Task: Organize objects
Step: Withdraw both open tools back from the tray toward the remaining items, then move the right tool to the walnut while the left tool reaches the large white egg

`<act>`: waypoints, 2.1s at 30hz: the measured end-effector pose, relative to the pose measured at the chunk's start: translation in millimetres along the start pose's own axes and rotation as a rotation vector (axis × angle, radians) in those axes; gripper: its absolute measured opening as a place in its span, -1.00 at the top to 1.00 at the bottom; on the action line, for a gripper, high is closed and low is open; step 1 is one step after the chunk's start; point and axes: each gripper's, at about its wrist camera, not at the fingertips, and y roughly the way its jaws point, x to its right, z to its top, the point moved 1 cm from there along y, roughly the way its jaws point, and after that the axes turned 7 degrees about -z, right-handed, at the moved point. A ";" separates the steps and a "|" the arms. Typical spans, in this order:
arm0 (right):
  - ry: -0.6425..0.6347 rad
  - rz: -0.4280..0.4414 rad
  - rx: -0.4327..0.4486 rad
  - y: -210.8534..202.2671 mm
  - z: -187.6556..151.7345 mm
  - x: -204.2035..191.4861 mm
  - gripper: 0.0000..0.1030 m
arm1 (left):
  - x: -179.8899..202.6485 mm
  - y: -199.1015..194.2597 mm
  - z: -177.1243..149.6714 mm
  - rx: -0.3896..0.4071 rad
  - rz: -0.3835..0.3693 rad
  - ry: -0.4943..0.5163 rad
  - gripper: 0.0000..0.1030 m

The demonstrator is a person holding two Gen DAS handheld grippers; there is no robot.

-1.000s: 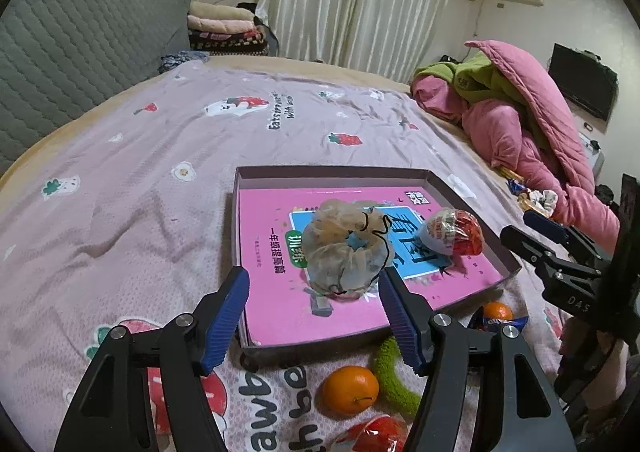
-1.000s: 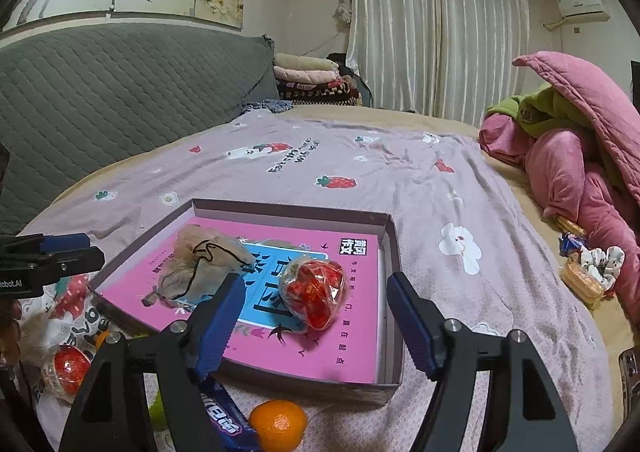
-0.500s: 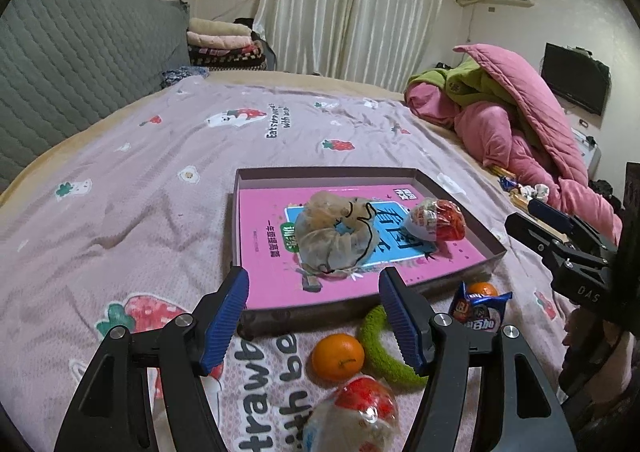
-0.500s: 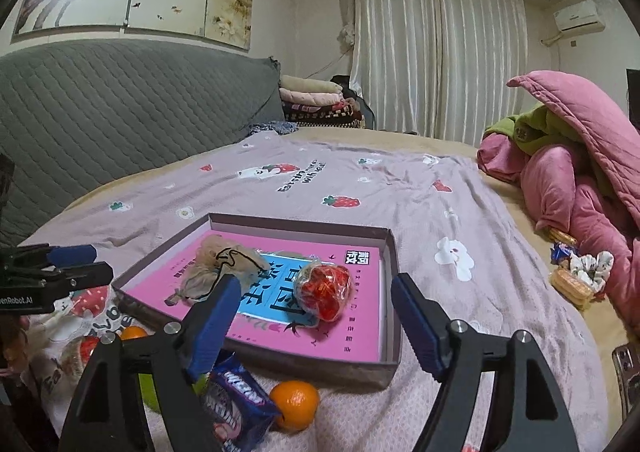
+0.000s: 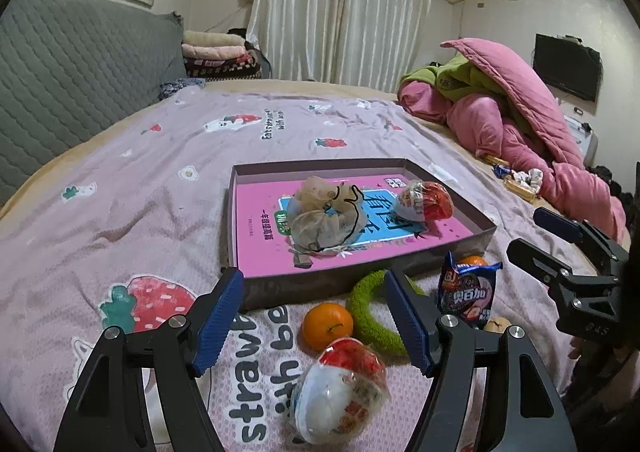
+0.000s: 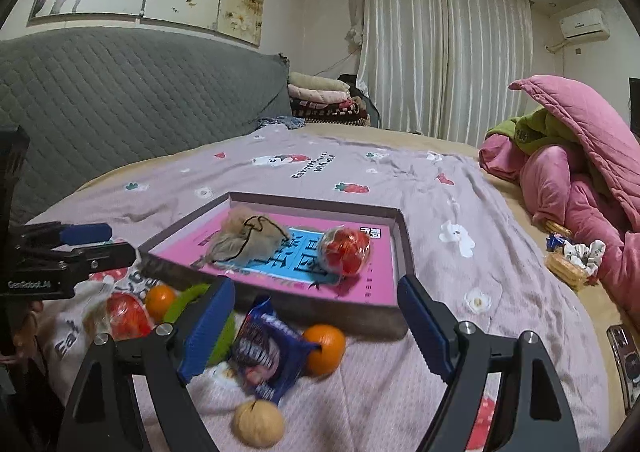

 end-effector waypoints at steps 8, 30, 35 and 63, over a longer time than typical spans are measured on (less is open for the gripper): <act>-0.016 -0.006 -0.015 -13.1 -14.1 -8.7 -0.61 | 10.3 -13.5 -12.6 0.003 0.006 0.033 -0.44; -0.055 -0.018 -0.054 -36.4 -39.0 -23.3 -0.61 | 12.5 -31.0 -43.5 -0.064 0.002 0.053 -0.44; -0.057 -0.020 -0.067 -37.2 -42.7 -23.6 -0.61 | 8.8 -32.2 -47.3 -0.074 0.002 0.041 -0.44; -0.074 -0.008 -0.188 -14.1 -59.8 -27.7 -0.61 | -5.0 -8.3 -55.0 -0.126 -0.062 -0.027 -0.44</act>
